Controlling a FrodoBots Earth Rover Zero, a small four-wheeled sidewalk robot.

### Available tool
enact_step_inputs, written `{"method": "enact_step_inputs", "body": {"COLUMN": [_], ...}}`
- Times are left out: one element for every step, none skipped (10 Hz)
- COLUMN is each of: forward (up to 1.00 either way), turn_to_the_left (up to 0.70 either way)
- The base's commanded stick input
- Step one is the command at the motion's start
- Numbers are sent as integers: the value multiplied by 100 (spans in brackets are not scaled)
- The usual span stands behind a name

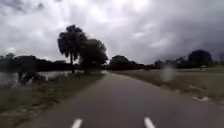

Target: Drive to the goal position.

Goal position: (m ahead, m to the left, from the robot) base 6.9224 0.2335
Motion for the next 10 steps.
{"method": "enact_step_inputs", "body": {"forward": [98, 98, 98, 98, 98, 98, 98, 98, 98, 98], "turn_to_the_left": [4, 4, 4, 4, 4, 4, 4, 4, 4, 4]}}
